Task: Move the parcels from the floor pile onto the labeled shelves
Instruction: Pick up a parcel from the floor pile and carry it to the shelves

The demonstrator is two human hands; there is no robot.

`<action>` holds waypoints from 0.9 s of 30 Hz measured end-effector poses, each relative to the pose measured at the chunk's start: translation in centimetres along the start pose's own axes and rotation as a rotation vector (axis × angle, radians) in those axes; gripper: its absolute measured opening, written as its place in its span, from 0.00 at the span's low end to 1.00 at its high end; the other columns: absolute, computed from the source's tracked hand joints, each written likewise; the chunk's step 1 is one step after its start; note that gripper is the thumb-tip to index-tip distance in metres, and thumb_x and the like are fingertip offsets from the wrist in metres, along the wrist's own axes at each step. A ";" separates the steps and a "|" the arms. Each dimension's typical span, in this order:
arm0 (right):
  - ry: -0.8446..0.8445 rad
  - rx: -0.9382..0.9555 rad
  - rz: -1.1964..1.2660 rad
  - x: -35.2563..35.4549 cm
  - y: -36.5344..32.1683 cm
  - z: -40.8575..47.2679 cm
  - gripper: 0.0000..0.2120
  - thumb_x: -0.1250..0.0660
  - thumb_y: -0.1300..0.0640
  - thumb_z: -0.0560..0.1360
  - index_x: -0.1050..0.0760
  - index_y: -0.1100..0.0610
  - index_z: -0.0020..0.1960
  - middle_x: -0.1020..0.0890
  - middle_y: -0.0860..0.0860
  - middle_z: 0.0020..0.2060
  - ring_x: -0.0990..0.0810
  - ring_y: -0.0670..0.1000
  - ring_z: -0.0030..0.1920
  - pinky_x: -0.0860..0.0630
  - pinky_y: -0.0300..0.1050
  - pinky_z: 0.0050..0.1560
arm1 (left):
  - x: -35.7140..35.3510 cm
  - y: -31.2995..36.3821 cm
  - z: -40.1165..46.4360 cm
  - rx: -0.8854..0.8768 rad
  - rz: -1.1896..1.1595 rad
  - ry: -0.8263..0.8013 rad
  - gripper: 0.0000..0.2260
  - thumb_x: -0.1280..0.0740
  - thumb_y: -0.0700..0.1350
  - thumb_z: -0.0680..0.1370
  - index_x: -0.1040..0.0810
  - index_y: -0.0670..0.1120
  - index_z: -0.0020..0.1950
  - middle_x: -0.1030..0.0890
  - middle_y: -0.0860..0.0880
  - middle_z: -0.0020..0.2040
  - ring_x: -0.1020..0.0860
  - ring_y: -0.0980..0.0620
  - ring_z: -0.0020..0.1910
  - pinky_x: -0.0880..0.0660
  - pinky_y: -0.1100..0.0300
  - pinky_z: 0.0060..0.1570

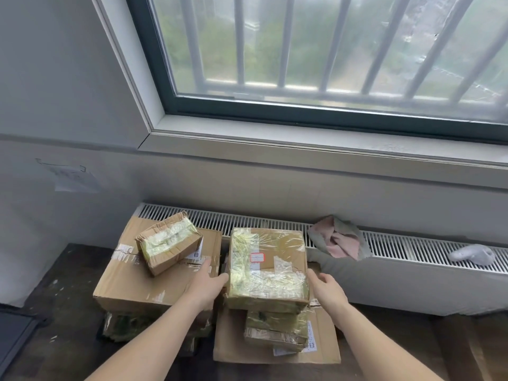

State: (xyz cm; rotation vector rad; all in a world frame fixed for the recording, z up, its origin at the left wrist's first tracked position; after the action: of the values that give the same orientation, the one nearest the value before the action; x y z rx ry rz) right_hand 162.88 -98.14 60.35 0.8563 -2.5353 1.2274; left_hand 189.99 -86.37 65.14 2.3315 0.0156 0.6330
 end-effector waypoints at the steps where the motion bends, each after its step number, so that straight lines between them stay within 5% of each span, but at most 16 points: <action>1: -0.021 0.016 0.016 -0.3 -0.5 0.2 0.36 0.40 0.37 0.80 0.42 0.56 0.81 0.34 0.53 0.78 0.34 0.57 0.76 0.35 0.53 0.73 | -0.3 0.2 0.2 -0.004 -0.006 -0.020 0.34 0.35 0.49 0.81 0.50 0.51 0.82 0.45 0.49 0.81 0.40 0.45 0.77 0.39 0.48 0.73; 7: -0.109 0.061 0.099 -3.4 -0.8 -0.2 0.40 0.33 0.36 0.73 0.39 0.50 0.80 0.28 0.49 0.74 0.27 0.54 0.71 0.29 0.58 0.72 | -3.9 0.6 0.1 0.011 -0.125 -0.148 0.38 0.34 0.52 0.79 0.54 0.50 0.82 0.46 0.50 0.81 0.43 0.46 0.78 0.42 0.47 0.74; 16: 0.008 0.263 0.311 -2.9 -6.3 -4.5 0.35 0.34 0.38 0.76 0.39 0.45 0.79 0.29 0.45 0.74 0.30 0.50 0.73 0.31 0.54 0.73 | -1.4 3.1 -1.2 -0.079 -0.276 0.185 0.32 0.33 0.51 0.79 0.42 0.52 0.80 0.37 0.50 0.78 0.37 0.47 0.75 0.36 0.47 0.71; 18: -0.024 0.320 0.327 -3.3 -8.8 -5.1 0.40 0.34 0.33 0.70 0.38 0.43 0.79 0.29 0.45 0.75 0.30 0.50 0.73 0.31 0.58 0.73 | 0.7 4.4 -1.8 -0.068 -0.290 0.274 0.33 0.32 0.53 0.77 0.41 0.51 0.79 0.36 0.49 0.77 0.35 0.45 0.74 0.35 0.45 0.71; 23: -0.133 0.489 0.351 -5.0 -16.8 -7.9 0.33 0.32 0.41 0.76 0.38 0.43 0.79 0.26 0.45 0.72 0.27 0.50 0.70 0.30 0.59 0.72 | 8.1 6.9 -4.6 -0.124 -0.370 0.416 0.31 0.31 0.58 0.75 0.33 0.49 0.75 0.26 0.49 0.69 0.26 0.45 0.66 0.28 0.43 0.65; 27: -0.279 0.593 0.306 -8.5 -23.2 -11.4 0.32 0.33 0.42 0.77 0.38 0.44 0.78 0.25 0.47 0.71 0.24 0.51 0.68 0.27 0.60 0.70 | 15.2 7.0 -8.8 -0.207 -0.505 0.589 0.27 0.30 0.58 0.74 0.30 0.52 0.69 0.23 0.49 0.62 0.22 0.49 0.56 0.23 0.51 0.55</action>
State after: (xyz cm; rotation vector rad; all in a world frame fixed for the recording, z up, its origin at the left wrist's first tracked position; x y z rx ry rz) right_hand 182.38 -97.21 79.27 0.8048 -2.6102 2.1636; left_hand 198.30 -83.20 81.82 1.7672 0.7439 0.9708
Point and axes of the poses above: each hand's wrist, its own z-axis towards the middle knuckle, its own x-axis out of the back of the hand, y = z × x, the point moved 4 cm from there along z, towards the middle knuckle
